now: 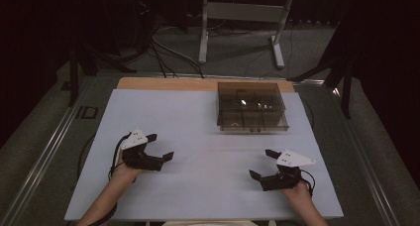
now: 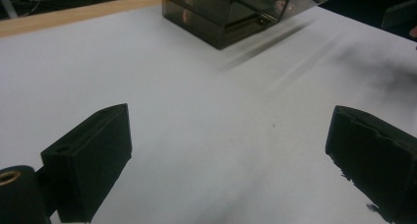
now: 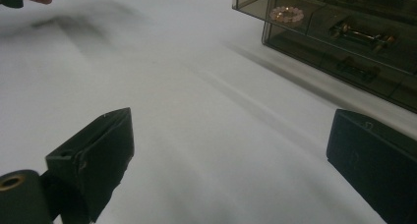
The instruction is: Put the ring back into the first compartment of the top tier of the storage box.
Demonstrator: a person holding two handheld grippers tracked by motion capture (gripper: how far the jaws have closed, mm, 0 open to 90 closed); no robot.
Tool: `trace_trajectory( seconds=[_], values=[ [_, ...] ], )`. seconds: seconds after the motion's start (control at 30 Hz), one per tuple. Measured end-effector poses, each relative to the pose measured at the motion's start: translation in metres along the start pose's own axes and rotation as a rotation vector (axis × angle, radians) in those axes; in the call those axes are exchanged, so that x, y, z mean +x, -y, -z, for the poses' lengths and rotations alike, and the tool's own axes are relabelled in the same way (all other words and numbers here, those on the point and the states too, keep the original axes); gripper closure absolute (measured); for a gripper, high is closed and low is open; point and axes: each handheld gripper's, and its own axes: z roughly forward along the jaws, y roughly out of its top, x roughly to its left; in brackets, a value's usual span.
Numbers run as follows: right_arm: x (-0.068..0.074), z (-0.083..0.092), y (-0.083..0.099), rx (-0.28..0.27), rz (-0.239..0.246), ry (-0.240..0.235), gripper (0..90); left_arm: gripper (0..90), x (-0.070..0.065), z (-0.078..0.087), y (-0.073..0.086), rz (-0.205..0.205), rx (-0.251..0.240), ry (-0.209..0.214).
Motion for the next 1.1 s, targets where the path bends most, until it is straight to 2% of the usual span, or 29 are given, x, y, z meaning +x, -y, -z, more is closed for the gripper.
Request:
trace_trajectory(
  seconds=[0.13,0.3,0.57,0.7,0.83,0.93,1.1],
  values=[
    [0.000,0.001,0.000,-0.002,-0.001,0.002,4.3,5.3,-0.001,0.005,0.006,-0.010,-0.012,0.005],
    [0.000,0.000,0.000,0.000,-0.001,0.001,4.3,5.3,-0.004,0.010,0.015,-0.018,0.025,0.014],
    [0.000,0.001,0.000,0.000,-0.001,0.003,4.3,5.3,-0.007,0.025,0.029,-0.030,0.038,-0.010],
    [0.000,0.001,0.000,0.000,0.001,0.004,4.3,5.3,-0.007,0.032,0.033,-0.023,0.039,-0.021],
    [0.000,0.000,0.000,0.002,0.003,0.004,4.3,5.3,-0.007,0.038,0.041,0.002,0.043,-0.027],
    [0.000,0.000,0.000,0.003,0.007,0.004,4.3,5.3,-0.008,0.041,0.044,-0.007,0.040,-0.039],
    [-0.001,0.000,0.001,0.005,0.008,0.005,4.3,5.3,-0.009,0.041,0.044,-0.008,0.032,-0.032]
  ],
)
